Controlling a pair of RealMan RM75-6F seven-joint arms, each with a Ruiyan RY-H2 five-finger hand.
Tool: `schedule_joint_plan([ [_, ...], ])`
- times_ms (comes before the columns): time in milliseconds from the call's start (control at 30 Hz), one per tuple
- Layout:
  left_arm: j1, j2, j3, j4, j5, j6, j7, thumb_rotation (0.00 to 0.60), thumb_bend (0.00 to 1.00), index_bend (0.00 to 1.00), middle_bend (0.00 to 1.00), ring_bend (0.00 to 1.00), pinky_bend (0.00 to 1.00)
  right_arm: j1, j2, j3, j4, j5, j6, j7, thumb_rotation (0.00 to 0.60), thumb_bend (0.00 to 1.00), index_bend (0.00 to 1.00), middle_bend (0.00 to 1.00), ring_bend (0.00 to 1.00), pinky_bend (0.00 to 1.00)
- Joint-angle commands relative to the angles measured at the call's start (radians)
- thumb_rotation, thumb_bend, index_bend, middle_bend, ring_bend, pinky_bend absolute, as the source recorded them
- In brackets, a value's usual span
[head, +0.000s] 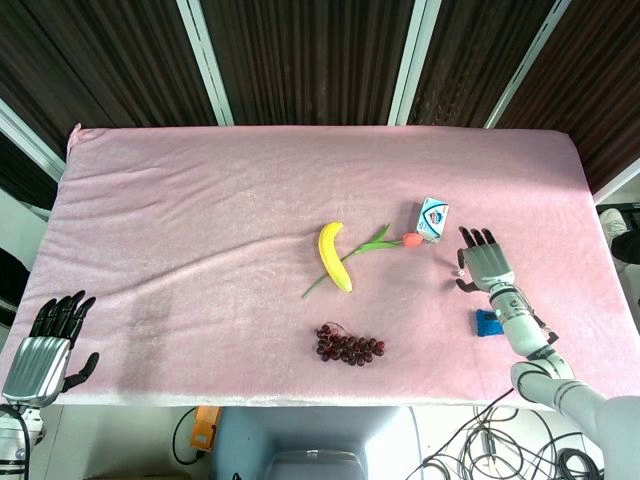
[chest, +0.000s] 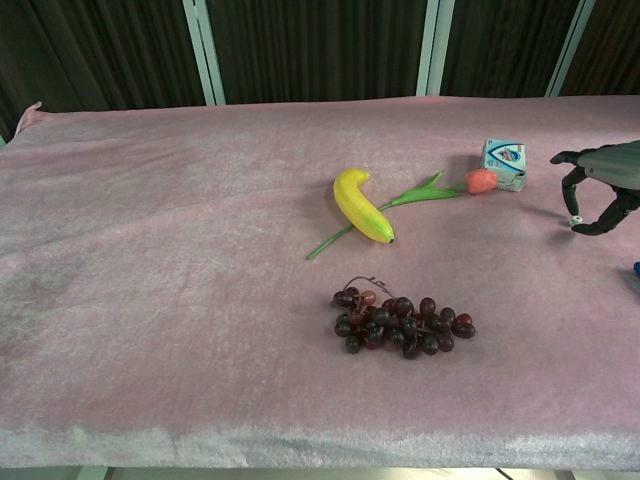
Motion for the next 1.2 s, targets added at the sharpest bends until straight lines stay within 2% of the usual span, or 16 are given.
schedule_joint_plan([
  [33, 0.000, 0.000, -0.001, 0.001, -0.001, 0.000, -0.001, 0.600, 0.35, 0.00, 0.00, 0.00, 0.02, 0.001, -0.002, 0.000, 0.002, 0.003, -0.003, -0.002, 0.600, 0.42, 0.62, 0.00, 0.00, 0.00],
  [700, 0.006, 0.002, -0.002, 0.000, -0.004, 0.009, -0.001, 0.600, 0.35, 0.00, 0.00, 0.00, 0.02, 0.012, -0.017, 0.002, 0.017, 0.015, -0.020, -0.011, 0.600, 0.44, 0.68, 0.01, 0.00, 0.00],
  [867, 0.009, 0.003, -0.001, 0.000, -0.002, 0.013, -0.004, 0.600, 0.35, 0.00, 0.00, 0.00, 0.02, 0.009, -0.012, 0.007, 0.007, 0.020, -0.007, -0.019, 0.600, 0.48, 0.71, 0.01, 0.00, 0.00],
  [1033, 0.011, 0.004, -0.001, 0.000, 0.000, 0.017, -0.007, 0.600, 0.35, 0.00, 0.00, 0.00, 0.02, 0.001, 0.016, 0.014, -0.040, 0.013, 0.029, -0.014, 0.600, 0.48, 0.72, 0.01, 0.00, 0.00],
  [1200, 0.012, 0.004, -0.001, 0.000, 0.001, 0.020, -0.009, 0.600, 0.35, 0.00, 0.00, 0.00, 0.02, -0.013, 0.083, 0.037, -0.166, -0.007, 0.113, 0.013, 0.600, 0.48, 0.72, 0.01, 0.00, 0.00],
])
